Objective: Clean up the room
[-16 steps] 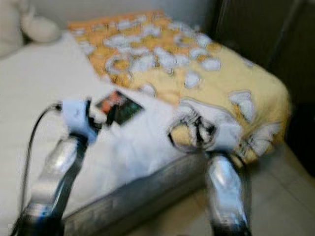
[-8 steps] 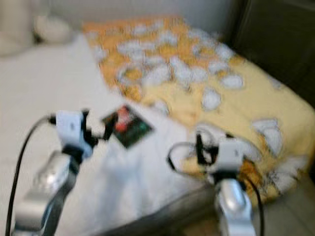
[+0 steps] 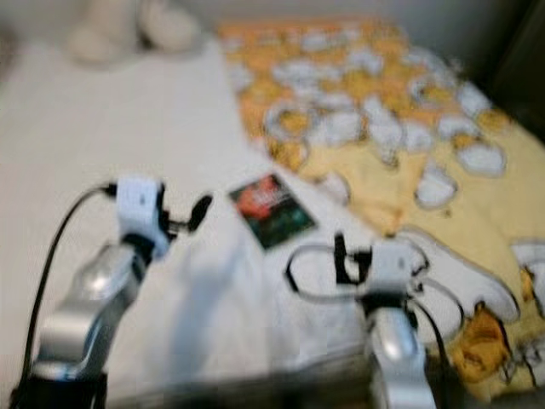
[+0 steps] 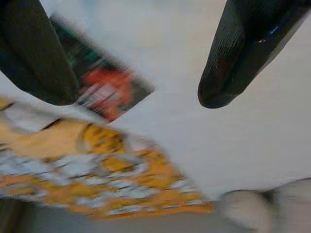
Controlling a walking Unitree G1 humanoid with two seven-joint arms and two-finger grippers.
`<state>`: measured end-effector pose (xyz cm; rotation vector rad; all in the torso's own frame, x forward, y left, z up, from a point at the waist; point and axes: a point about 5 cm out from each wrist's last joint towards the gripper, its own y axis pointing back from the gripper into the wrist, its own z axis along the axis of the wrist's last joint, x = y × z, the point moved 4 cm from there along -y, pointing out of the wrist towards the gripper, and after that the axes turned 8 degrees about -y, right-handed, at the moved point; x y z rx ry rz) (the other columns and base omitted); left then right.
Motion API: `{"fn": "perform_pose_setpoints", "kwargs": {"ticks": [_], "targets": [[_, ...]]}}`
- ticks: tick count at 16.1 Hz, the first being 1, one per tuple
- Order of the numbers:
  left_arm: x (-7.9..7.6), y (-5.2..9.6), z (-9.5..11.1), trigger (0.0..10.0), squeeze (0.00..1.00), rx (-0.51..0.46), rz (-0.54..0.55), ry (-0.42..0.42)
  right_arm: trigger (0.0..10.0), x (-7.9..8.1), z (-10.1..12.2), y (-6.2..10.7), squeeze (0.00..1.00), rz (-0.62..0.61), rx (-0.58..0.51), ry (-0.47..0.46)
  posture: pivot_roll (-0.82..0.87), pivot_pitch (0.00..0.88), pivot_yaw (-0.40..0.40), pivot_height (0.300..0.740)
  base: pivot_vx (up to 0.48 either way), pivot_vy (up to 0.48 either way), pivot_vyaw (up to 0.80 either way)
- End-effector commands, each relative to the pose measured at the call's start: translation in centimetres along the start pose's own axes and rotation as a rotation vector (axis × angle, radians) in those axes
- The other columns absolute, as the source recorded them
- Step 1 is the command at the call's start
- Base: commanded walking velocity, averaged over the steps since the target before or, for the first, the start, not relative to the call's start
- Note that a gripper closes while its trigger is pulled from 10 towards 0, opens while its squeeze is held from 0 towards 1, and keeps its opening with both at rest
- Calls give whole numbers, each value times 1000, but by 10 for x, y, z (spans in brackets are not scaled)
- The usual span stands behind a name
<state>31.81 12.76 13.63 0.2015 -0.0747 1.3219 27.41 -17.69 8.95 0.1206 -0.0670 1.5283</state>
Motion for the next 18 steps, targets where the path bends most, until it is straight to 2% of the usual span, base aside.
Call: {"fn": "perform_pose_setpoints", "kwargs": {"ticks": [1,6,8,11,18], "targets": [[3,2,-8,10000,0,32,9,1,10000,4,1,0,0,9,-8,2,-55,0,67,711,0,0,0],[0,4,-7,10000,0,25,-4,-17,10000,1,1,-2,0,-2,-11,8,-46,0,66,711,0,0,0],[0,5,-6,10000,0,14,-4,-48,10000,4,0,-2,0,8,-8,8,-39,0,64,711,0,0,0],[2,8,-3,10000,0,-12,2,-49,10000,10,2,-6,0,21,-15,6,-28,0,61,711,0,0,0],[6,10,-1,10000,0,-33,19,-20,10000,16,2,-7,0,43,-18,13,-30,0,62,711,331,-341,0]]}}
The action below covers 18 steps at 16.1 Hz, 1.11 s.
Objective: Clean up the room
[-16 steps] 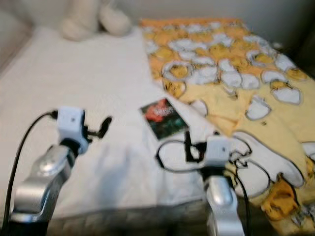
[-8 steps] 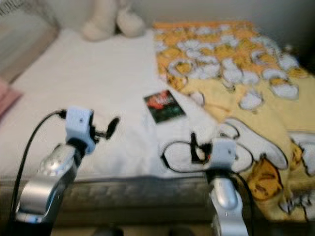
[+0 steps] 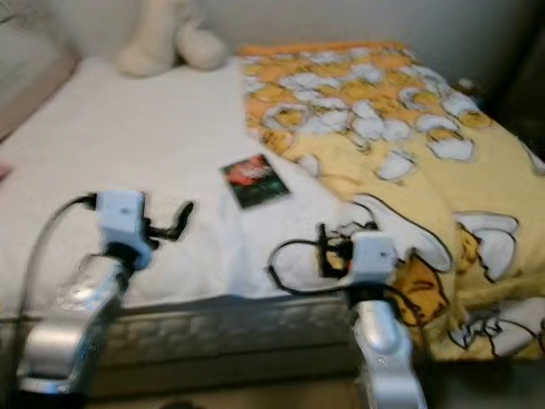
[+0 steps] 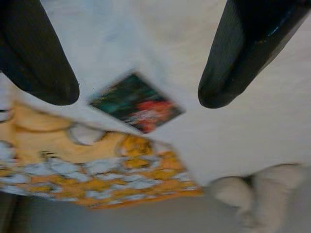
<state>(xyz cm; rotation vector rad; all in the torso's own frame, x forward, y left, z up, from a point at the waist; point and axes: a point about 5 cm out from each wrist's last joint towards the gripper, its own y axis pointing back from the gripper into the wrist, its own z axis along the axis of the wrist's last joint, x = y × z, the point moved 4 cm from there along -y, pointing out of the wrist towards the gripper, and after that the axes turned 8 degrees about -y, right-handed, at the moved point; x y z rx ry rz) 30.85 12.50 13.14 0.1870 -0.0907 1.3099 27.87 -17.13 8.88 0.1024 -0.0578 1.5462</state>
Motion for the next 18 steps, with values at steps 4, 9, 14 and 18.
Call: {"fn": "perform_pose_setpoints", "kwargs": {"ticks": [4,9,14,18], "targets": [[11,1,4,10000,0,-11,39,4,10000,11,2,-3,0,30,-9,-5,-27,0,63,711,401,-212,0],[22,3,-8,10000,0,45,129,33,10000,17,4,-7,0,67,-7,-17,-23,0,59,711,190,0,0],[19,3,-5,10000,0,25,117,24,10000,13,5,-10,0,57,1,0,-18,0,47,711,88,0,332],[11,2,4,10000,0,-9,64,-40,10000,15,6,-10,0,70,-6,6,-16,0,45,711,480,0,0]]}}
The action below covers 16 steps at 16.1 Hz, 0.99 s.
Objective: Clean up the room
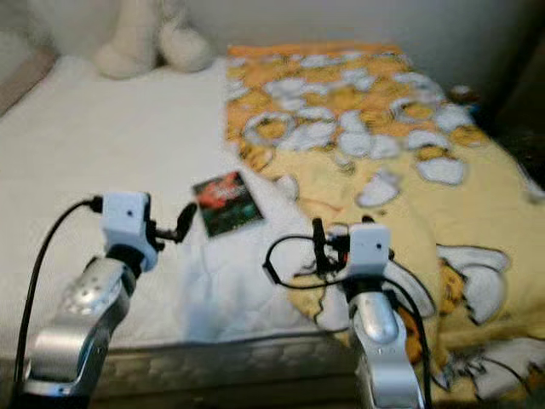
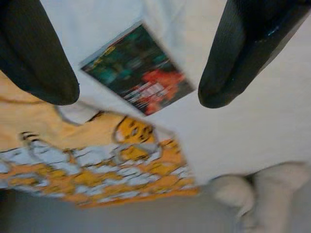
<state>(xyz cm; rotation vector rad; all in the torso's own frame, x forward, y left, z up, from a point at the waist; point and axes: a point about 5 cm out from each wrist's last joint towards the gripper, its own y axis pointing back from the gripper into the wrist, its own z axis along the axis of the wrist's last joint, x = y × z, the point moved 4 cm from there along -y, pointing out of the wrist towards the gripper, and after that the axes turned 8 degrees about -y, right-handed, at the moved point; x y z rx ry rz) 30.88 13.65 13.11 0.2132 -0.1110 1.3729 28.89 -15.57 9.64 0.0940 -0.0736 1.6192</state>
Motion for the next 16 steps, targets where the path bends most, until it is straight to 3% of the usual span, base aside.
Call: {"fn": "perform_pose_setpoints", "kwargs": {"ticks": [1,5,8,16], "targets": [[1,-1,6,10000,0,-22,-1,-13,10000,-1,-1,0,0,-3,7,9,-16,0,45,711,480,0,0],[-2,-1,7,10000,0,-26,-15,-12,10000,-2,-2,0,0,-4,13,13,-19,0,46,711,480,0,0],[3,-1,7,10000,0,-24,32,-10,10000,-1,-4,1,0,-1,20,11,-18,0,46,711,387,0,0],[3,0,3,10000,0,1,52,41,10000,1,-8,5,0,10,39,12,-20,0,50,711,0,0,0]]}}
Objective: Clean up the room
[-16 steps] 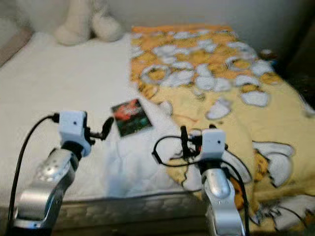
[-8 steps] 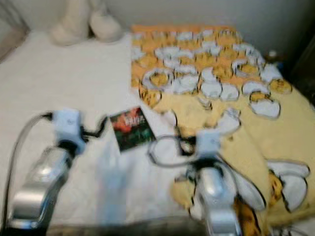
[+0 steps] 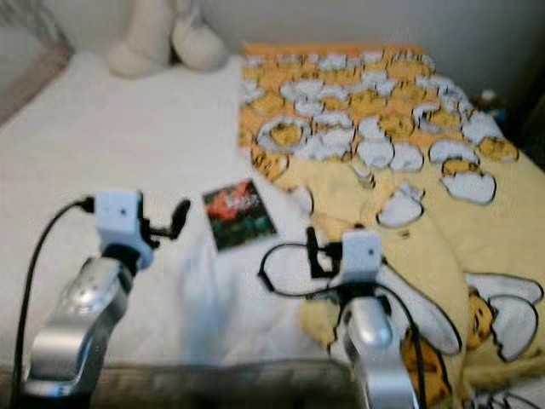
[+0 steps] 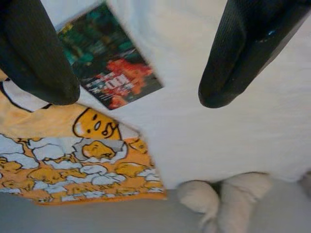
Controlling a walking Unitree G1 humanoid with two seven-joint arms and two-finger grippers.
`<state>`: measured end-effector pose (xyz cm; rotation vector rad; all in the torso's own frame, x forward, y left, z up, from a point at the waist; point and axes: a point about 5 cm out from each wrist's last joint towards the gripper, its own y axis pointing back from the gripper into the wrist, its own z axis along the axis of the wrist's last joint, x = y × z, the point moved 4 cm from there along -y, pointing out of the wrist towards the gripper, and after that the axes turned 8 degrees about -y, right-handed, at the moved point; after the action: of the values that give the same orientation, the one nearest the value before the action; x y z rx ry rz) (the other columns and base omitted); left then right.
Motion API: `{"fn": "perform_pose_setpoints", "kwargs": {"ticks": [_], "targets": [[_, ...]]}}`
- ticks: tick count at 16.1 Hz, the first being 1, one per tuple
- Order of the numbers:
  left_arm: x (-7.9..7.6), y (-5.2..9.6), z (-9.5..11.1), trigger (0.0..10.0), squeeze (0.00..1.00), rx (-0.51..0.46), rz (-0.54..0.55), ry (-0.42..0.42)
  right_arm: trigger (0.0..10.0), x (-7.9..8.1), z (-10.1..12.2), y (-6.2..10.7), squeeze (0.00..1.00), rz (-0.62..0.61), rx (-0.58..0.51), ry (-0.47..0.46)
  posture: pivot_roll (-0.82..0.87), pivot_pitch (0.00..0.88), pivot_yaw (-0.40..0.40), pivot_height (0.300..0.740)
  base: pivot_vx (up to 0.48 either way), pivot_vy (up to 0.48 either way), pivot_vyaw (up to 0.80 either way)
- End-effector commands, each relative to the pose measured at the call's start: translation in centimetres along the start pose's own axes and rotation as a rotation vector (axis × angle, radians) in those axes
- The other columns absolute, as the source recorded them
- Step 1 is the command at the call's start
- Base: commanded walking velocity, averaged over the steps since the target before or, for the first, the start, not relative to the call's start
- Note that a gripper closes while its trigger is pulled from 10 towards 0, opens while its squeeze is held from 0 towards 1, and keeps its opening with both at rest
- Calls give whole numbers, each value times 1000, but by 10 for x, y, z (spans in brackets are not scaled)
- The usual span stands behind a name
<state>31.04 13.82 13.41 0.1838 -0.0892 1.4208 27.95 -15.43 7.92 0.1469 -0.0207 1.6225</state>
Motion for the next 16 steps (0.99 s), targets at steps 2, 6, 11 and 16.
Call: {"fn": "perform_pose_setpoints", "kwargs": {"ticks": [2,6,11,16], "targets": [[-1,1,0,10000,0,7,3,3,10000,0,9,-3,0,10,-22,14,-21,0,51,711,0,0,0],[-2,1,1,10000,0,-2,-7,-16,10000,0,7,-2,0,10,-16,14,-22,0,52,711,0,0,0],[-5,0,10,10000,0,-58,-60,-8,10000,-18,17,-6,0,-101,-71,30,-19,0,48,711,192,0,0],[-11,0,14,10000,0,-82,-100,-12,10000,-17,14,-8,0,-97,-64,34,-18,0,47,711,480,0,0]]}}
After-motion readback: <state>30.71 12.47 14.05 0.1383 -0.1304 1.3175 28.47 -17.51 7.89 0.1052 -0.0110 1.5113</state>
